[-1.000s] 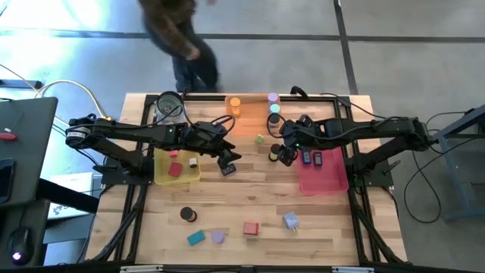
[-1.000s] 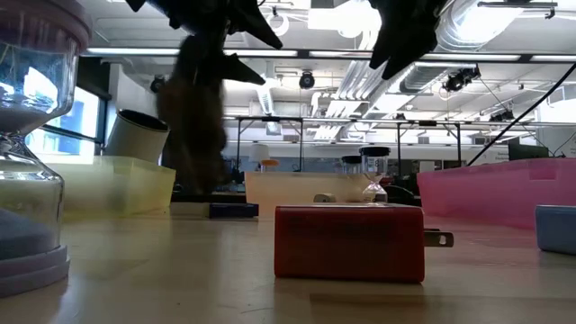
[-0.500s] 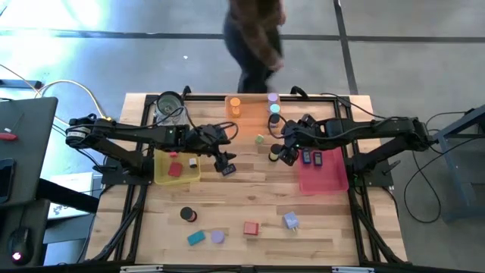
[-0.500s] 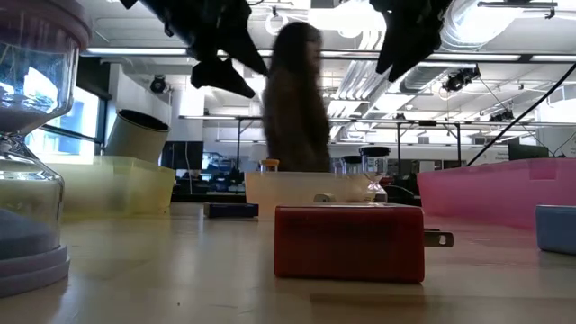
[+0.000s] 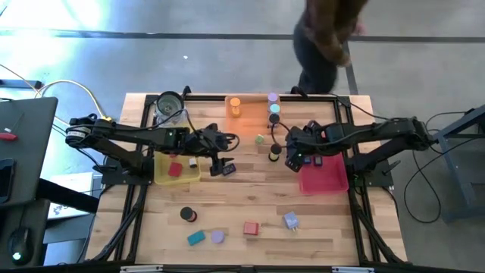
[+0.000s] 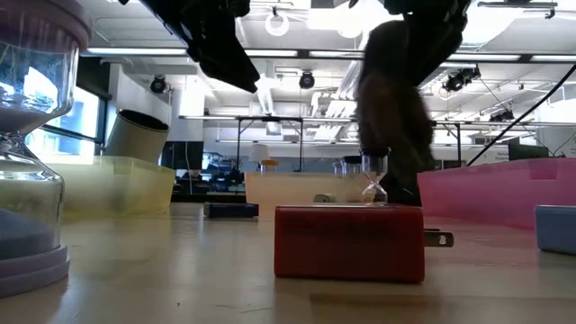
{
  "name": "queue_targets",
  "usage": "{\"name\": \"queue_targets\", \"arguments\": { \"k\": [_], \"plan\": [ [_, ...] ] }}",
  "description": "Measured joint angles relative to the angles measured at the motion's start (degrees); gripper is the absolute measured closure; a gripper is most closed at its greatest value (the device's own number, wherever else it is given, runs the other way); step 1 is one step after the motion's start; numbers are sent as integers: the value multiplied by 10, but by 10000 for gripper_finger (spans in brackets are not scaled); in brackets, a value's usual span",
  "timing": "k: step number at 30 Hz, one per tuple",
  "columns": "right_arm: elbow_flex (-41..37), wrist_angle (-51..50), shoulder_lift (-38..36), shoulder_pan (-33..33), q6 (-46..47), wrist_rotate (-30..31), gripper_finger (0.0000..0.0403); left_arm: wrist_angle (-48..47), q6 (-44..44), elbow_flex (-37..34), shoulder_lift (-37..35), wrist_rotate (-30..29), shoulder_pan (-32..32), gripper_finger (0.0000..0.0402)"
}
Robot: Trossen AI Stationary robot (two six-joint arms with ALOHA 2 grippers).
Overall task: Pick & Place Office items
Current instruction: Put the blue clock in the red bin
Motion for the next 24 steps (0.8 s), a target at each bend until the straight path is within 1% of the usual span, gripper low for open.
{"name": "queue_targets", "arguments": {
  "k": [3,6,10,18,21,24],
  "plan": [
    [0,0,0,10,1,1,88,-9,-5,0,4,1,-2,110],
    [0,0,0,19,16,2,88,-56,-13,0,11,3,-4,110],
    [0,-2,0,33,36,2,88,-103,-51,-1,27,4,-8,110],
    [0,-19,0,81,62,2,88,-100,-60,-1,47,10,-30,110],
    [0,-21,0,97,86,16,88,-98,-59,-1,48,9,-35,110],
    [0,-28,0,107,107,30,88,-102,-32,-1,48,9,-36,110]
  ]
}}
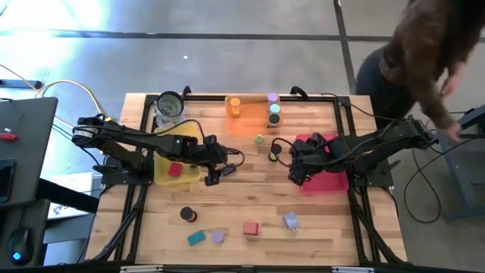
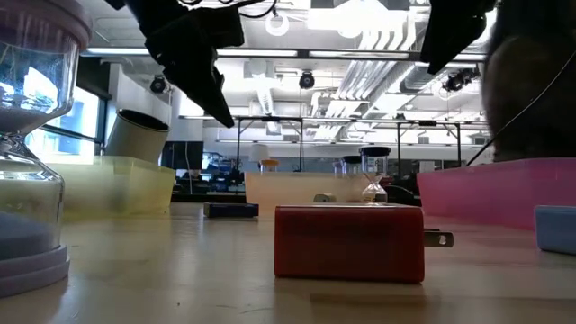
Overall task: Pick & Place Office items
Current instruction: Put the blue clock in the red bin
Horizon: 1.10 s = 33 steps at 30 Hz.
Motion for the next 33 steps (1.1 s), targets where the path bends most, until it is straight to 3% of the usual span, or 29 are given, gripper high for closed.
{"name": "queue_targets", "arguments": {
  "k": [9,17,26,33],
  "plan": [
    [0,-3,0,8,60,41,88,-4,29,-29,0,8,33,110],
    [0,-3,0,10,82,41,88,113,4,-99,0,73,57,110],
    [0,-3,0,10,83,47,88,179,-24,-131,13,34,33,110],
    [0,-3,0,10,82,78,88,232,-44,-130,75,34,10,110]
  ]
}}
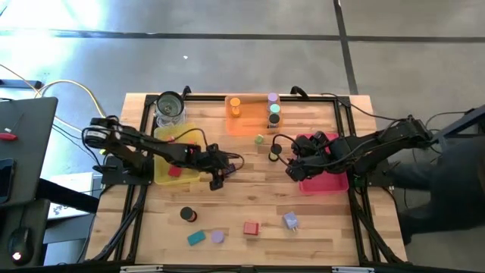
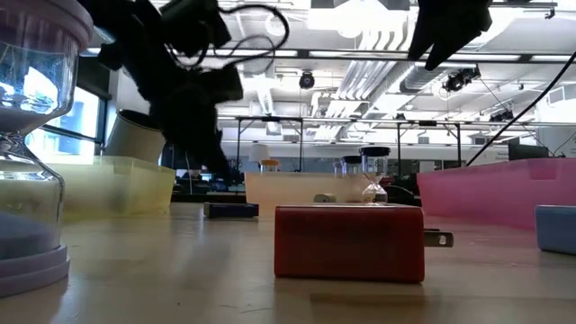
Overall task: Pick & Place Office items
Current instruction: Put the blue clock in the red bin
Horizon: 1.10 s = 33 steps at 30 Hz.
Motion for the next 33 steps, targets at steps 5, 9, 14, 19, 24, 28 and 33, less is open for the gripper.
{"name": "queue_targets", "arguments": {
  "k": [5,9,14,19,24,28,33],
  "plan": [
    [0,-1,0,0,1,-2,88,18,-2,-1,47,-1,-9,110],
    [0,1,0,0,0,-3,88,28,-6,-1,74,-9,-6,110],
    [0,2,0,0,0,-3,88,40,-3,0,90,-7,-5,110],
    [0,2,0,0,0,-3,88,44,-3,1,91,-7,-5,110],
    [0,2,0,0,0,-3,88,48,-4,0,92,-9,0,110],
    [0,2,0,0,0,-3,88,49,-8,0,92,-9,5,121],
    [0,2,0,0,0,-3,88,51,-13,0,92,-12,6,164]
  ]
}}
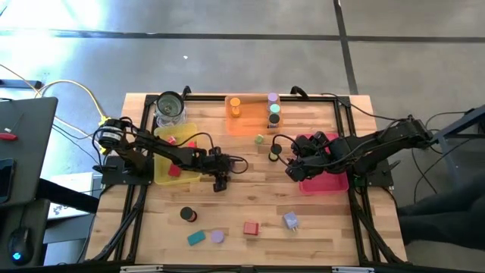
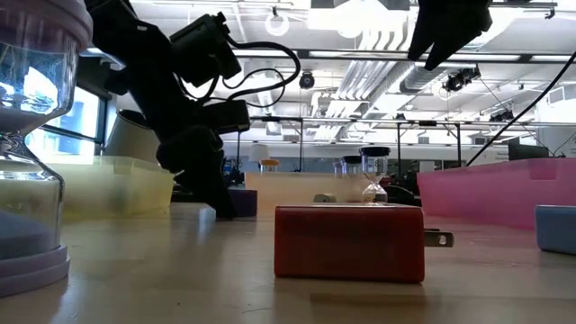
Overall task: Pick & Place Office items
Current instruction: Put the blue clock in the red bin
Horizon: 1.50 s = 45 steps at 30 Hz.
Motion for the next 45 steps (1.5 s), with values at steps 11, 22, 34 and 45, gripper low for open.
{"name": "queue_targets", "arguments": {
  "k": [11,22,34,45],
  "plan": [
    [0,0,0,0,0,0,88,-2,-25,0,-1,-7,1,288],
    [0,0,0,0,0,0,88,-7,-56,-2,-74,-2,2,349],
    [0,33,0,0,3,-1,88,-3,-57,-2,-226,-18,4,341],
    [0,203,0,-1,-100,-71,88,11,-57,-1,-298,-30,-1,340]
  ]
}}
